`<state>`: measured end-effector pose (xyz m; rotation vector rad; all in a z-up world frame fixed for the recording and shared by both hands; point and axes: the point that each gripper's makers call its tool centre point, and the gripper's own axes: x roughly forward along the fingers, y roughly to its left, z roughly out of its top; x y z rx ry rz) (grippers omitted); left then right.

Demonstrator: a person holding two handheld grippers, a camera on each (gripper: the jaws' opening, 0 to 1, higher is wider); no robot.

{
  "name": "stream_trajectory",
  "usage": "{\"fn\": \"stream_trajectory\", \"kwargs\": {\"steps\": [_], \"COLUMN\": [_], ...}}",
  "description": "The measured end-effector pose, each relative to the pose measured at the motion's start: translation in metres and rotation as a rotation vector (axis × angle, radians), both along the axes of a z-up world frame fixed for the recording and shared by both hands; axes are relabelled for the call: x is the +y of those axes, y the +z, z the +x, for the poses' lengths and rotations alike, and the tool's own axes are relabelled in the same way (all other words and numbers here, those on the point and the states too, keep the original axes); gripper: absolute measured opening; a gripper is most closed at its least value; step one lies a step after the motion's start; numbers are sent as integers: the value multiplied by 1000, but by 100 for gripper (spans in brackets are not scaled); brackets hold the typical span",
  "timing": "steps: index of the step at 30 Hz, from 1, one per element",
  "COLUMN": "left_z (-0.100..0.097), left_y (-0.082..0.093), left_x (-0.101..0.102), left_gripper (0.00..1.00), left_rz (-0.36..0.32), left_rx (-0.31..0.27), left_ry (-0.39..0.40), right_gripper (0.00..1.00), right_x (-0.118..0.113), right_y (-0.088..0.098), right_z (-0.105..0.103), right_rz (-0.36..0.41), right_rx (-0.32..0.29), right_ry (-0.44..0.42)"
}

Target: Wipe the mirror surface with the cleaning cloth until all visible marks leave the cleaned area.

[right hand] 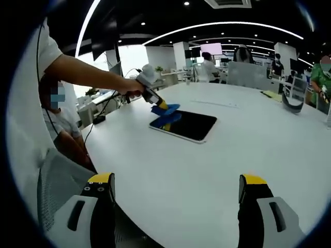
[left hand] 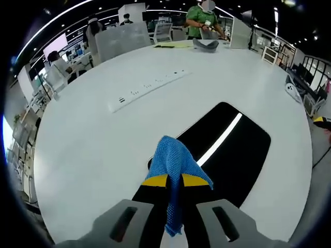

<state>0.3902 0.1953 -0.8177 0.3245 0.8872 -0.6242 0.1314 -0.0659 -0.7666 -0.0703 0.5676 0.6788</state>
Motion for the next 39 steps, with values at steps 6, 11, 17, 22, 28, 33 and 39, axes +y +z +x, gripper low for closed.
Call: {"fn": "stream_trajectory", "kwargs": {"steps": [6, 11, 17, 22, 28, 33, 39], "left_z": [5, 9, 14, 18, 23, 23, 25], "left_y": [-4, -9, -13, -16, -17, -17, -18], "left_x": [0, 1, 1, 1, 0, -1, -3], "left_gripper": [6, 6, 6, 6, 6, 6, 6], "left_rz": [7, 10, 7, 20, 26, 34, 29], "left_rx": [3, 7, 10, 16, 20, 35, 45], "left_ry": [1, 7, 12, 3, -11, -23, -22], "right_gripper": [100, 100, 100, 100, 100, 100, 100], "right_x": [0, -1, -4, -5, -5, -5, -6], "right_y": [-2, -2, -2, -3, -6, -6, -7], "right_z": [0, 2, 4, 4, 3, 3, 4], "right_rz": [-3, -4, -3, -4, -4, -1, 2], "right_rx": [7, 5, 9, 14, 22, 24, 26], "right_ry": [2, -3, -12, -15, -17, -18, -23]}}
